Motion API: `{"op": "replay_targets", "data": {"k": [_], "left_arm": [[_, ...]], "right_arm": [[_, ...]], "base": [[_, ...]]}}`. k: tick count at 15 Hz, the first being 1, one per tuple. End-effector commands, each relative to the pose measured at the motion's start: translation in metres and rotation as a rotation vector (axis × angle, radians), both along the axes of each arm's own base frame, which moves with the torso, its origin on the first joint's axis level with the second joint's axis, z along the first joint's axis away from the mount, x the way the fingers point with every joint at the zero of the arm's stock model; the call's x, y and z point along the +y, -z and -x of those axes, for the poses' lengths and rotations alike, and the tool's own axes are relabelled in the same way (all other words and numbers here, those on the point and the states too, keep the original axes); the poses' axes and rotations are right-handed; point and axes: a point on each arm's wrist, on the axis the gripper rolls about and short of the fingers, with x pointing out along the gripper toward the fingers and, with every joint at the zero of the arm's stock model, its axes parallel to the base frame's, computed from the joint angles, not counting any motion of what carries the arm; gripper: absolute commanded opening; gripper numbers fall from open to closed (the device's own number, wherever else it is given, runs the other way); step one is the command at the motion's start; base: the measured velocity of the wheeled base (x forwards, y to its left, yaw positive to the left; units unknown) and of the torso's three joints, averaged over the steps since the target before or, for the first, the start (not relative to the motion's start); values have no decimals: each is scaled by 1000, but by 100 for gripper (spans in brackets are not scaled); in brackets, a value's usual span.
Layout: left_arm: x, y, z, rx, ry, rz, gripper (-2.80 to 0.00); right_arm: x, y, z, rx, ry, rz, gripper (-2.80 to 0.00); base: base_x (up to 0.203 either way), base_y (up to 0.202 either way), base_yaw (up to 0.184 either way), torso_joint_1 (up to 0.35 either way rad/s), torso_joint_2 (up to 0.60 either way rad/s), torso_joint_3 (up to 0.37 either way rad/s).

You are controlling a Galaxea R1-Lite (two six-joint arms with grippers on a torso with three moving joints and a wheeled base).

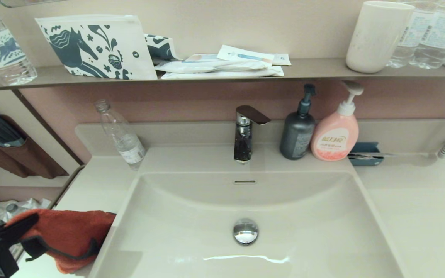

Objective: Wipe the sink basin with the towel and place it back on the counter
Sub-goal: Pick up the cloth, then wipe the sink

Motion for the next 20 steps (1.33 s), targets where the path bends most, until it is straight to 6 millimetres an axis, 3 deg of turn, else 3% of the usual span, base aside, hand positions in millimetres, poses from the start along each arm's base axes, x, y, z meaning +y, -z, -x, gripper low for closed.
{"op": "replay_targets", "data": {"k": [1,8,20], "left_arm": [[-4,1,0,-1,35,40,-280],[-12,4,1,4,109,88,-280],[-39,-15,-26,63,305,247,-280]], "right_arm": [[0,0,0,1,-1,1,-280],[0,0,0,1,-1,1,-280],[0,0,0,1,-1,1,-280]], "base": [[0,0,0,0,0,0],[0,0,0,0,0,0],[0,0,0,0,0,0]]}}
